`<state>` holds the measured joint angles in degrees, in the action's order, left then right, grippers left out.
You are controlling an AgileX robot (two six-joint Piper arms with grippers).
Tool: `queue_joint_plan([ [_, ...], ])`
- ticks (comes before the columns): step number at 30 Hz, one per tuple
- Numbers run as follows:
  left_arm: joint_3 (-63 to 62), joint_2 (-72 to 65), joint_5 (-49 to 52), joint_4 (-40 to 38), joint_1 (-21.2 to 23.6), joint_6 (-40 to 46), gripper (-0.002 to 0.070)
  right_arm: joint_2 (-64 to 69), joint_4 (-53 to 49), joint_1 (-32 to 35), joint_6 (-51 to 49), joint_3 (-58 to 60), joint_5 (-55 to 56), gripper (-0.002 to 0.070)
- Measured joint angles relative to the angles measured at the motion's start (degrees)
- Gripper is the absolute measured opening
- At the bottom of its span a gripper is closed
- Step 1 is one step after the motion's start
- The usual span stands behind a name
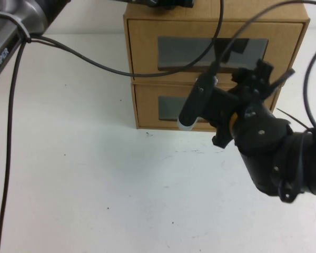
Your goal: Open the shoe box
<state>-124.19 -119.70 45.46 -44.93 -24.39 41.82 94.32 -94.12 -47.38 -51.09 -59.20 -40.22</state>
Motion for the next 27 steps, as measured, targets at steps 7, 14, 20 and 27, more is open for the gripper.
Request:
queue_joint_plan([
  [7,0.00,0.00,0.23,0.00,0.00,0.12,-0.0007,2.40,0.00,-0.12,11.34,-4.44,-1.86,0.0475],
  [14,0.00,0.00,0.69,0.00,0.00,-0.30,-0.0007,2.43,0.00,-0.57,14.36,-4.69,-2.24,0.0475],
  [20,0.00,0.00,1.24,-0.10,0.03,-0.57,-0.0007,2.43,0.00,-0.57,25.16,-4.69,0.12,0.0476],
  [27,0.00,0.00,1.55,-0.10,0.12,-0.70,-0.0007,2.43,0.00,-0.57,28.60,-4.69,1.14,0.0476],
])
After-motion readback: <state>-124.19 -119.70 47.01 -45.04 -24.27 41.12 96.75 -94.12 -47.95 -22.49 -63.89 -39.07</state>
